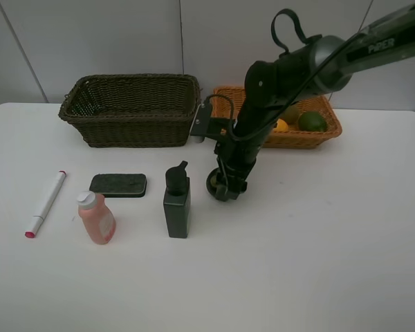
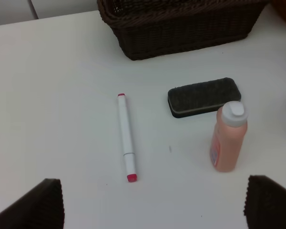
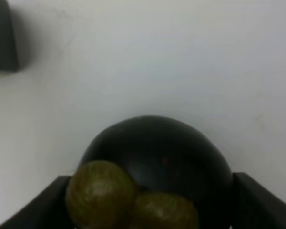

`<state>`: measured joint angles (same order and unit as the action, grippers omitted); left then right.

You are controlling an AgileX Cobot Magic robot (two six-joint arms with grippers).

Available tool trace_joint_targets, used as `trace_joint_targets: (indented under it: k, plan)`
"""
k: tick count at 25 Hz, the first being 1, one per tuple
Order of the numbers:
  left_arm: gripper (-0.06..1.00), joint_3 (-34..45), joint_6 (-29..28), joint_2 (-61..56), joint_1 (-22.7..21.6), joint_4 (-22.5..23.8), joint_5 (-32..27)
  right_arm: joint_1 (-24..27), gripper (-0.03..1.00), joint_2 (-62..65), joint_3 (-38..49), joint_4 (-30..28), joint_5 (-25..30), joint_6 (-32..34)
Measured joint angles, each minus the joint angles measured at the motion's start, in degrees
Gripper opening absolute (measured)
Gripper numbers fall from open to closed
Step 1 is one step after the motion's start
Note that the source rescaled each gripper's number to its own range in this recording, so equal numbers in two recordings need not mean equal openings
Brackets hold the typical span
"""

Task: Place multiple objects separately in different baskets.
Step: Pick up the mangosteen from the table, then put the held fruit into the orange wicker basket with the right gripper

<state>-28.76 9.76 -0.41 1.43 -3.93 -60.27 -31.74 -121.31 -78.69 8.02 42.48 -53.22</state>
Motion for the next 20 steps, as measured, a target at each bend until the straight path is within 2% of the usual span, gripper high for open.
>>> trace_joint_targets:
  k: [7, 14, 20]
  plan:
    - [1.00, 0.0, 0.0, 0.0, 0.0, 0.0, 0.0, 0.0, 0.35, 0.7, -0.1, 0.0, 3.9, 0.0]
    - [1.00, 0.0, 0.0, 0.0, 0.0, 0.0, 0.0, 0.0, 0.35, 5.7, -0.1, -0.2, 4.9, 0.0]
    - [1.00, 0.0, 0.0, 0.0, 0.0, 0.0, 0.0, 0.0, 0.35, 10.5, -0.1, -2.7, 6.4, 1.2]
